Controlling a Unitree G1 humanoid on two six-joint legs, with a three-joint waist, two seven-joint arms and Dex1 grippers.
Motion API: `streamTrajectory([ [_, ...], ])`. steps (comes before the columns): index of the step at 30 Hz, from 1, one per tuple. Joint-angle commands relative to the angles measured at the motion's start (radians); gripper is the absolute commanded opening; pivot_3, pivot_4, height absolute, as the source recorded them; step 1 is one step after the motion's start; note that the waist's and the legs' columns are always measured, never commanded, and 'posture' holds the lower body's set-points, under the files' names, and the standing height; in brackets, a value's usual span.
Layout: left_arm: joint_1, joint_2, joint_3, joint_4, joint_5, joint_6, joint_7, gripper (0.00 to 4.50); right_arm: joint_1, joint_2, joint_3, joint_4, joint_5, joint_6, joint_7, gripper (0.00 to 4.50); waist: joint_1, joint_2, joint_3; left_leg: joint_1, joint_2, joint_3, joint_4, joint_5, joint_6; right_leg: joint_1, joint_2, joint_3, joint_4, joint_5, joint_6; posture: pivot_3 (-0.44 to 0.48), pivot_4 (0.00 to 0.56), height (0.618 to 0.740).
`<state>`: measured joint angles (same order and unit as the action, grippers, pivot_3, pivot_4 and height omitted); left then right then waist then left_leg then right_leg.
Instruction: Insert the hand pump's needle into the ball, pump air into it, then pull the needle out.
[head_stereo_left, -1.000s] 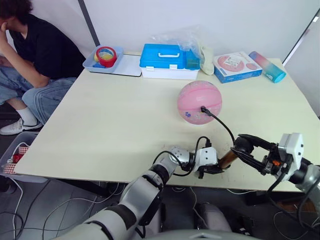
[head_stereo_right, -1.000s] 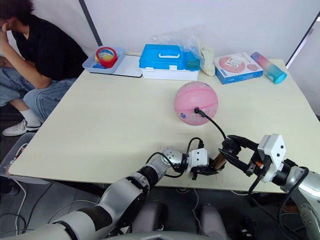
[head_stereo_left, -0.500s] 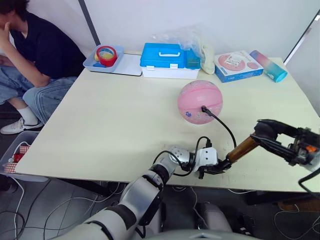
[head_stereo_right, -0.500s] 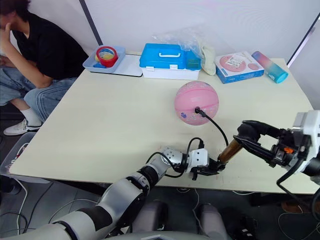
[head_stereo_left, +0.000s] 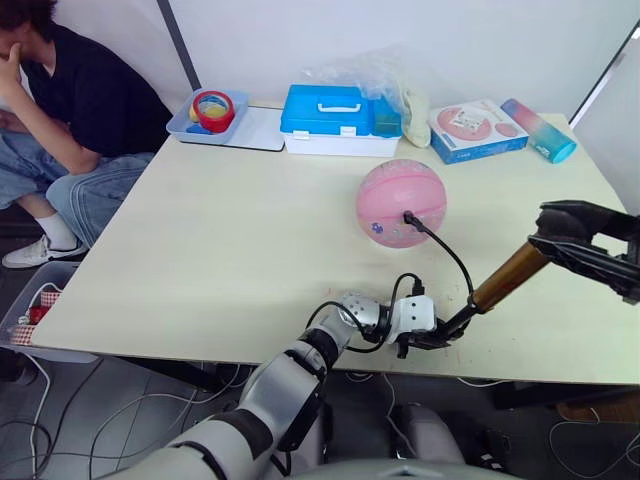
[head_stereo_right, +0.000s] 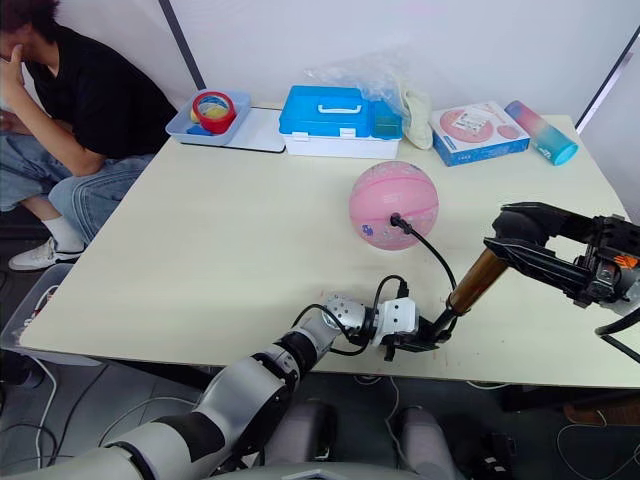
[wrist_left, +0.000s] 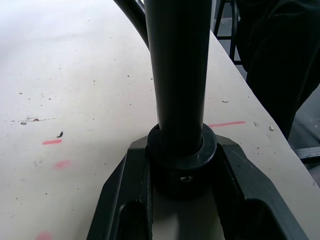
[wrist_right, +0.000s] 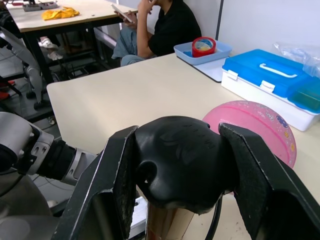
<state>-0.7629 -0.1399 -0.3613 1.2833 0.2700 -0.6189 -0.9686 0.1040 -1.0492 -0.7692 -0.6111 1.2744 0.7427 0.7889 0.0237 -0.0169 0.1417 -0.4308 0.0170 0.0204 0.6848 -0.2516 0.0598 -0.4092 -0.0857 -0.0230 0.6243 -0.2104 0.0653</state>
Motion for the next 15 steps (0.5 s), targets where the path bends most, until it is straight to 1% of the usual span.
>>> streamTrajectory([
  [1, 0.026, -0.034, -0.018, 0.02, 0.024, 0.006, -0.004, 1.08, 0.011, 0.022, 0.032, -0.035, -0.084, -0.04, 0.016, 2.03, 0.001, 0.0, 0.0, 0.0, 0.0, 0.0, 0.0, 0.0, 0.0, 0.0, 0.0, 0.0, 0.0, 0.0, 0.0, 0.0, 0.15, 0.74],
  [4, 0.026, -0.035, -0.019, 0.02, 0.025, 0.005, -0.002, 1.08, 0.075, 0.075, 0.149, -0.046, -0.233, -0.094, 0.039, 2.03, 0.0, 0.0, -0.001, 0.001, 0.0, 0.0, 0.0, 0.0, 0.0, 0.0, 0.001, 0.0, 0.0, 0.0, 0.0, 0.0, 0.15, 0.74],
  [6, 0.027, -0.038, -0.02, 0.02, 0.026, 0.006, 0.003, 1.08, 0.111, 0.112, 0.213, -0.04, -0.309, -0.131, 0.044, 2.03, 0.0, -0.003, -0.002, 0.002, 0.0, -0.001, 0.0, 0.0, 0.0, 0.001, 0.001, 0.0, 0.0, 0.0, 0.0, 0.0, 0.15, 0.74],
  [8, 0.025, -0.043, -0.017, 0.02, 0.024, 0.008, 0.008, 1.08, 0.142, 0.142, 0.279, -0.021, -0.403, -0.19, 0.055, 2.03, -0.001, -0.001, -0.004, 0.002, 0.0, 0.0, 0.0, 0.0, 0.0, 0.001, 0.001, 0.0, 0.0, 0.0, 0.0, 0.0, 0.15, 0.74],
  [10, 0.024, -0.045, -0.016, 0.02, 0.023, 0.01, 0.011, 1.08, 0.17, 0.165, 0.354, -0.001, -0.49, -0.245, 0.071, 2.03, -0.001, -0.003, -0.004, 0.003, 0.0, 0.001, 0.0, 0.0, 0.0, 0.002, 0.001, 0.001, 0.0, 0.0, 0.0, 0.0, 0.15, 0.74],
  [11, 0.024, -0.045, -0.015, 0.02, 0.022, 0.01, 0.011, 1.08, 0.17, 0.19, 0.395, 0.02, -0.523, -0.27, 0.065, 2.03, -0.002, -0.005, -0.006, 0.003, 0.0, 0.0, 0.0, 0.0, 0.0, 0.002, 0.001, 0.001, 0.0, 0.0, 0.0, 0.0, 0.15, 0.74],
  [13, 0.024, -0.046, -0.016, 0.02, 0.023, 0.009, 0.01, 1.08, 0.174, 0.217, 0.474, 0.067, -0.605, -0.329, 0.072, 2.03, -0.003, -0.005, -0.006, 0.004, 0.001, 0.0, 0.001, 0.0, 0.0, 0.002, 0.001, 0.0, 0.001, 0.0, 0.0, 0.0, 0.15, 0.74],
  [15, 0.023, -0.045, -0.016, 0.02, 0.024, 0.009, 0.01, 1.08, 0.167, 0.252, 0.523, 0.11, -0.655, -0.374, 0.068, 2.03, -0.005, -0.006, -0.006, 0.005, 0.001, 0.001, 0.001, 0.0, 0.0, 0.003, 0.001, 0.001, 0.001, 0.0, 0.0, 0.0, 0.15, 0.74],
])
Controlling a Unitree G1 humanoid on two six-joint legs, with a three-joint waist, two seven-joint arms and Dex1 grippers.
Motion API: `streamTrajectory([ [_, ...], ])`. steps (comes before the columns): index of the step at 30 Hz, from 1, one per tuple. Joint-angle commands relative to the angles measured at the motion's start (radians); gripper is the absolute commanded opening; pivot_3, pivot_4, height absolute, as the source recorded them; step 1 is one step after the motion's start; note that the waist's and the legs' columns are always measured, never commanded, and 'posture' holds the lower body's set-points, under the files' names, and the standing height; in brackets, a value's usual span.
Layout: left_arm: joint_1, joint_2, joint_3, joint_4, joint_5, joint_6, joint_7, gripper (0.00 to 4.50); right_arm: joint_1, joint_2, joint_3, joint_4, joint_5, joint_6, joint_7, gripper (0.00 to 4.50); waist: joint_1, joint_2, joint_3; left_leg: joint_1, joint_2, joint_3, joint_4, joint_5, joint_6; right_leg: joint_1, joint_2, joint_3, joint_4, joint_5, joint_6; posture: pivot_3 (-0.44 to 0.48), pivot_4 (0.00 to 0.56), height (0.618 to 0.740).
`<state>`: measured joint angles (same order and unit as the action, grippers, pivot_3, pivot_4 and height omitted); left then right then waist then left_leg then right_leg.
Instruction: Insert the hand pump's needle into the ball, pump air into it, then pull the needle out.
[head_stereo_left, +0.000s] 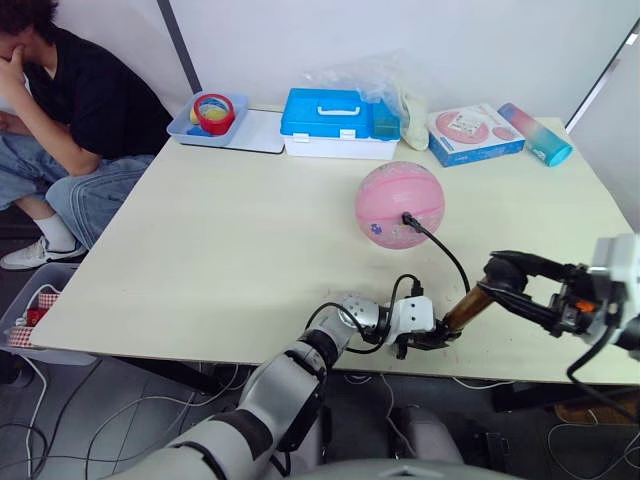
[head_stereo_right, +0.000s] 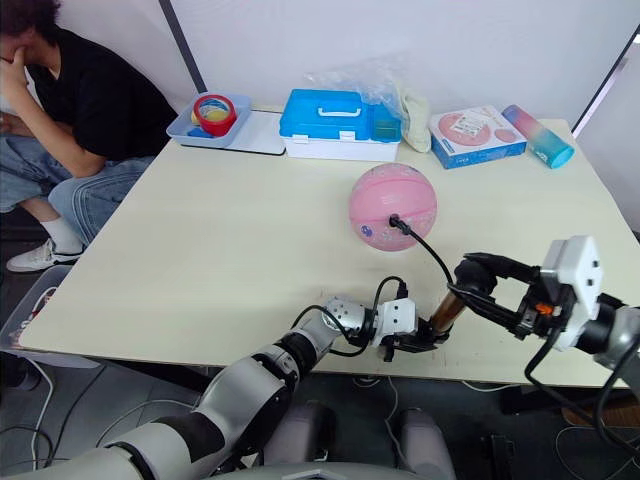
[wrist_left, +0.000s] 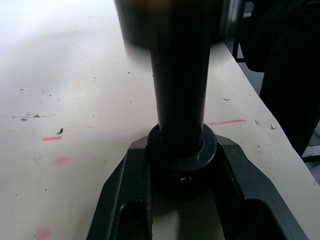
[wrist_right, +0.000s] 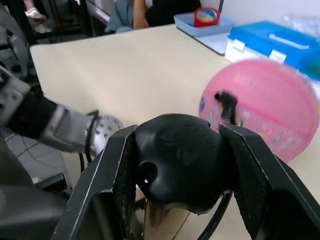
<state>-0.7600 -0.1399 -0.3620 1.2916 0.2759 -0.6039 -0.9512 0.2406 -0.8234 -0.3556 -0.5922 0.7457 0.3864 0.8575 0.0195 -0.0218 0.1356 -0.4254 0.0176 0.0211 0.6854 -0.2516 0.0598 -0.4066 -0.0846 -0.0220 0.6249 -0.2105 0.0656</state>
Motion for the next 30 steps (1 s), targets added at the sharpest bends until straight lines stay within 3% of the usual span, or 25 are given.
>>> streamTrajectory([
  [1, 0.019, -0.045, -0.015, 0.012, 0.018, -0.005, -0.007, 1.08, 0.024, 0.042, 0.127, 0.112, -0.145, -0.036, -0.004, 2.03, 0.0, -0.001, 0.0, 0.002, 0.0, 0.0, 0.0, 0.0, 0.0, 0.002, 0.0, 0.0, 0.0, 0.0, 0.0, 0.0, 0.15, 0.74],
  [9, 0.01, -0.037, -0.01, 0.012, 0.015, -0.001, -0.011, 1.08, -0.005, 0.083, 0.113, 0.116, -0.133, -0.087, -0.004, 2.03, -0.003, 0.0, 0.0, 0.007, 0.0, 0.0, -0.001, 0.0, 0.0, 0.006, 0.0, 0.0, 0.0, 0.0, 0.0, 0.0, 0.15, 0.74],
  [20, 0.014, -0.033, -0.011, 0.012, 0.014, 0.0, -0.024, 1.08, -0.048, -0.074, -0.249, -0.007, 0.223, 0.12, 0.015, 2.03, -0.001, 0.003, 0.005, 0.005, 0.0, 0.0, -0.001, 0.0, 0.0, 0.005, -0.001, 0.0, 0.0, 0.0, 0.0, 0.0, 0.15, 0.74],
  [30, 0.008, -0.035, -0.01, 0.013, 0.016, 0.003, -0.022, 1.08, -0.153, -0.212, -0.459, 0.028, 0.445, 0.275, -0.005, 2.03, 0.0, 0.003, 0.007, 0.003, 0.0, 0.0, -0.001, 0.0, 0.0, 0.004, -0.001, 0.0, -0.001, 0.0, 0.0, 0.0, 0.15, 0.74],
])
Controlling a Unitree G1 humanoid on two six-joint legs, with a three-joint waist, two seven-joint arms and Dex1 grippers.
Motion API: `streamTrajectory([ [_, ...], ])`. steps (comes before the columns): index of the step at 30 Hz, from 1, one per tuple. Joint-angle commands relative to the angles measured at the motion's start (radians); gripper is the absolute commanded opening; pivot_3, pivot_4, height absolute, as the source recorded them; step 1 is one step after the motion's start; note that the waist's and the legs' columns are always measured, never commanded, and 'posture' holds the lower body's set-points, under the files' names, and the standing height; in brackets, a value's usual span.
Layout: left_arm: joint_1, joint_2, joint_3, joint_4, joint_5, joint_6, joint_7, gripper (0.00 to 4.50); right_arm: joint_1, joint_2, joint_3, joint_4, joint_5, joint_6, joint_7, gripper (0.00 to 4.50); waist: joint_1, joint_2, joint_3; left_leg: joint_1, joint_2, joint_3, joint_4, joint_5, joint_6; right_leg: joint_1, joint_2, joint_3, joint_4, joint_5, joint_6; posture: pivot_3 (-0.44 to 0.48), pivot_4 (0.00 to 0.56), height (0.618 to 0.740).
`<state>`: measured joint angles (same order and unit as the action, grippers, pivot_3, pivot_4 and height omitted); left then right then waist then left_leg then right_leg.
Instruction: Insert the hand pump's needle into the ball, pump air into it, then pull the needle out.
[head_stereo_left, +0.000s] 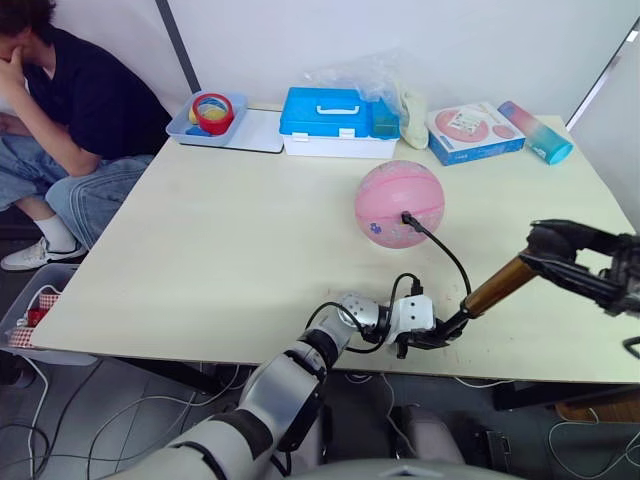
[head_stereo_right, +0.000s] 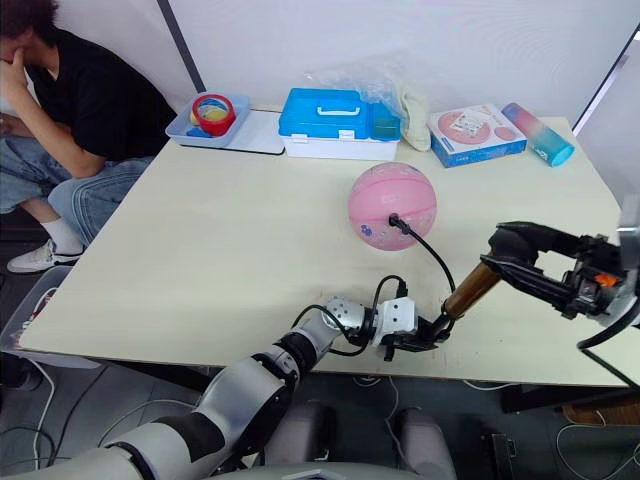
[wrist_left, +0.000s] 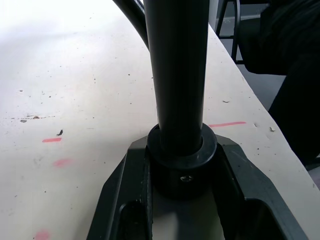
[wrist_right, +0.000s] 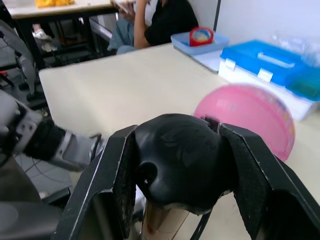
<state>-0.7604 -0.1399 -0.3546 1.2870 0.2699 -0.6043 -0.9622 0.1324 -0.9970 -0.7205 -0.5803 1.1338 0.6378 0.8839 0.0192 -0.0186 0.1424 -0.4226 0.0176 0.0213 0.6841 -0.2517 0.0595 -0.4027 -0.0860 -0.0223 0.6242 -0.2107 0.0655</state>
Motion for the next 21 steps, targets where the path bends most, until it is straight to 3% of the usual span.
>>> streamTrajectory([
  [1, 0.008, -0.035, -0.018, 0.017, 0.022, 0.004, -0.011, 1.08, -0.053, -0.049, -0.097, 0.012, 0.067, 0.037, -0.031, 2.03, 0.0, 0.0, 0.001, 0.0, 0.0, 0.0, 0.0, 0.0, 0.0, 0.0, 0.0, 0.0, 0.0, 0.0, 0.0, 0.0, 0.15, 0.74],
  [6, 0.009, -0.037, -0.017, 0.017, 0.022, 0.002, -0.01, 1.08, -0.062, -0.036, -0.044, -0.032, 0.059, 0.061, -0.053, 2.03, 0.0, 0.0, 0.001, -0.003, 0.0, 0.0, 0.0, 0.0, 0.0, -0.003, 0.0, 0.0, 0.0, 0.0, 0.0, 0.0, 0.15, 0.74],
  [18, 0.009, -0.042, -0.014, 0.014, 0.019, 0.002, -0.009, 1.08, 0.083, 0.107, 0.388, -0.003, -0.428, -0.162, -0.043, 2.03, -0.002, -0.001, 0.0, 0.0, 0.0, 0.0, 0.0, 0.0, 0.0, 0.0, 0.0, 0.0, 0.0, 0.0, 0.001, 0.0, 0.15, 0.74],
  [21, 0.006, -0.044, -0.011, 0.012, 0.015, 0.003, -0.01, 1.08, 0.083, 0.143, 0.436, 0.038, -0.485, -0.215, -0.042, 2.03, -0.002, 0.0, 0.0, 0.001, 0.0, -0.001, 0.0, 0.0, 0.0, 0.0, 0.0, 0.0, 0.0, -0.001, 0.001, 0.0, 0.15, 0.74],
])
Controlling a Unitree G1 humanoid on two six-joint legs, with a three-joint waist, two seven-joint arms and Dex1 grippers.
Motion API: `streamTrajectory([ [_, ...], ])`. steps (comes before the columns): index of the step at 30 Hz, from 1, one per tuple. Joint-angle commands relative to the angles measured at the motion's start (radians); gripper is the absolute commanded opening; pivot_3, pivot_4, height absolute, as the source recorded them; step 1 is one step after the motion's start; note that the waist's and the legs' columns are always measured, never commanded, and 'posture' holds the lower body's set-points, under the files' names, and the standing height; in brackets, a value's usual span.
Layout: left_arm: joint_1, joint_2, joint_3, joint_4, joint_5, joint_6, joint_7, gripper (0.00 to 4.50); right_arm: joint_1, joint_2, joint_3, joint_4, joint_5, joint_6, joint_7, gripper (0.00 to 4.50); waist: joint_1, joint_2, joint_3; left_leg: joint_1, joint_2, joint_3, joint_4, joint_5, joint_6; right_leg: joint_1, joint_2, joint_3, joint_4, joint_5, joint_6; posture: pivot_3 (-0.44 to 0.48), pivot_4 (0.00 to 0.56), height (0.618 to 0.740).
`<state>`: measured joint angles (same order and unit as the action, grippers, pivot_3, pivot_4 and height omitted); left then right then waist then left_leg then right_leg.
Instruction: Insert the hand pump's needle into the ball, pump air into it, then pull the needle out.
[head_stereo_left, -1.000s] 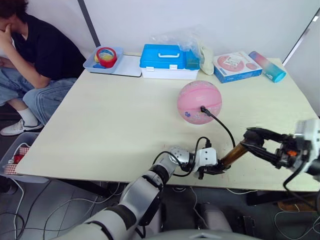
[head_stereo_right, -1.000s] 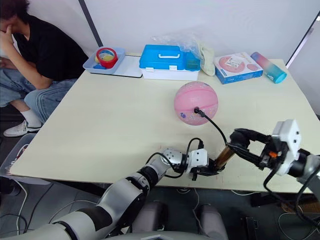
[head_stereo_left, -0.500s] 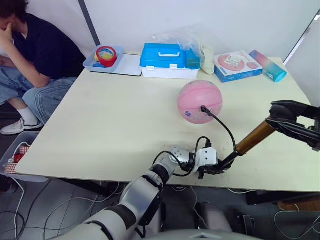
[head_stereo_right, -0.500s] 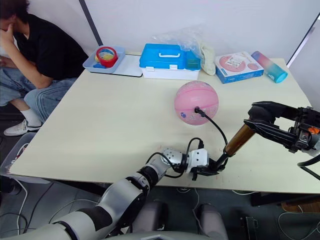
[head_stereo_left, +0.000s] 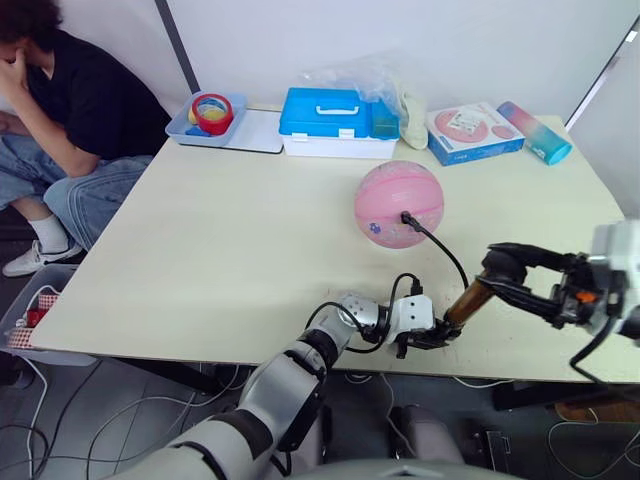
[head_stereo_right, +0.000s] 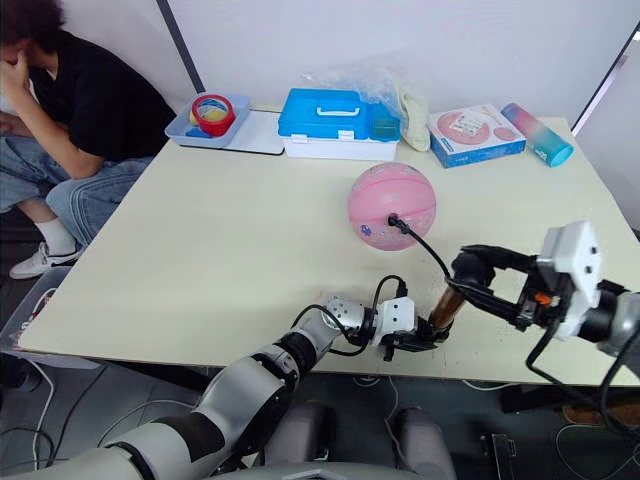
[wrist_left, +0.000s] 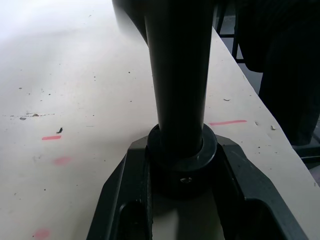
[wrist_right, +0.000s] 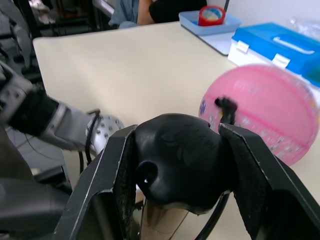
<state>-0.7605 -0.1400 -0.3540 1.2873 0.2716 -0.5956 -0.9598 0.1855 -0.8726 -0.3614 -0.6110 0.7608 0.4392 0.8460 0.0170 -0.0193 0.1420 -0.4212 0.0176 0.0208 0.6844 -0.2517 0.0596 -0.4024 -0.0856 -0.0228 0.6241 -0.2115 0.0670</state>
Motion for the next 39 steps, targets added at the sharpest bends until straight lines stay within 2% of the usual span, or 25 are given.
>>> streamTrajectory([
  [1, 0.005, -0.044, -0.009, 0.012, 0.011, -0.005, -0.014, 1.08, 0.034, 0.026, 0.097, 0.083, -0.136, -0.038, 0.0, 2.03, 0.0, 0.0, 0.0, 0.0, 0.0, 0.0, 0.0, 0.0, 0.0, 0.0, 0.0, 0.0, 0.0, 0.0, 0.0, 0.0, 0.15, 0.74],
  [6, -0.003, -0.044, 0.002, 0.011, 0.002, 0.006, -0.015, 1.08, 0.053, 0.058, 0.181, 0.126, -0.216, -0.094, 0.005, 2.03, 0.0, 0.0, 0.0, 0.001, 0.0, 0.0, 0.0, 0.0, 0.0, 0.0, 0.0, 0.0, 0.0, 0.0, -0.001, 0.0, 0.15, 0.74],
  [12, -0.019, -0.045, 0.018, 0.008, -0.011, 0.034, -0.036, 1.08, 0.03, 0.103, 0.172, 0.121, -0.199, -0.112, -0.016, 2.03, -0.001, 0.0, 0.0, 0.002, 0.0, 0.0, 0.0, 0.0, 0.0, 0.002, 0.0, 0.0, 0.0, 0.0, 0.0, 0.0, 0.15, 0.74],
  [13, -0.02, -0.044, 0.017, 0.007, -0.01, 0.041, -0.038, 1.88, 0.027, 0.108, 0.163, 0.115, -0.189, -0.111, -0.017, 2.03, -0.001, 0.0, 0.0, 0.003, 0.0, 0.0, 0.0, 0.0, 0.0, 0.002, 0.0, 0.0, 0.0, 0.0, 0.0, 0.0, 0.15, 0.74],
  [16, -0.023, -0.043, 0.017, 0.004, -0.01, 0.04, -0.042, 2.82, 0.022, 0.118, 0.14, 0.098, -0.165, -0.11, -0.018, 2.03, -0.001, 0.0, 0.0, 0.003, 0.001, 0.0, 0.0, 0.0, 0.0, 0.002, 0.0, 0.0, 0.0, 0.0, 0.0, 0.0, 0.15, 0.74],
  [18, -0.027, -0.043, 0.03, -0.001, -0.027, 0.039, -0.065, 3.9, 0.012, 0.128, 0.117, 0.073, -0.126, -0.098, -0.026, 2.03, -0.001, 0.0, 0.001, 0.002, 0.001, 0.0, 0.0, 0.0, 0.0, 0.002, 0.0, 0.0, 0.0, 0.0, 0.0, 0.0, 0.15, 0.74],
  [20, -0.031, -0.04, 0.039, -0.008, -0.04, 0.035, -0.092, 4.5, 0.011, 0.131, 0.099, 0.054, -0.099, -0.083, -0.031, 2.03, -0.001, 0.0, 0.001, 0.002, 0.001, 0.0, 0.0, 0.0, 0.0, 0.001, 0.0, 0.0, 0.0, 0.0, -0.001, 0.0, 0.15, 0.74],
  [31, -0.036, 0.034, 0.119, -0.074, -0.146, 0.024, -0.273, 4.5, -0.017, 0.114, 0.057, 0.011, -0.059, -0.035, -0.034, 2.03, 0.0, 0.003, 0.003, -0.01, 0.0, 0.0, 0.0, 0.0, 0.0, -0.009, 0.001, 0.0, 0.0, 0.001, -0.002, 0.0, 0.15, 0.74],
  [39, 0.01, 0.154, 0.181, -0.24, -0.273, 0.062, -0.425, 4.5, -0.052, 0.072, 0.003, -0.017, -0.015, 0.009, -0.022, 2.03, -0.001, 0.006, 0.006, -0.01, 0.0, 0.0, 0.0, 0.0, 0.0, -0.009, 0.0, 0.0, 0.001, 0.001, -0.002, 0.0, 0.15, 0.74],
])
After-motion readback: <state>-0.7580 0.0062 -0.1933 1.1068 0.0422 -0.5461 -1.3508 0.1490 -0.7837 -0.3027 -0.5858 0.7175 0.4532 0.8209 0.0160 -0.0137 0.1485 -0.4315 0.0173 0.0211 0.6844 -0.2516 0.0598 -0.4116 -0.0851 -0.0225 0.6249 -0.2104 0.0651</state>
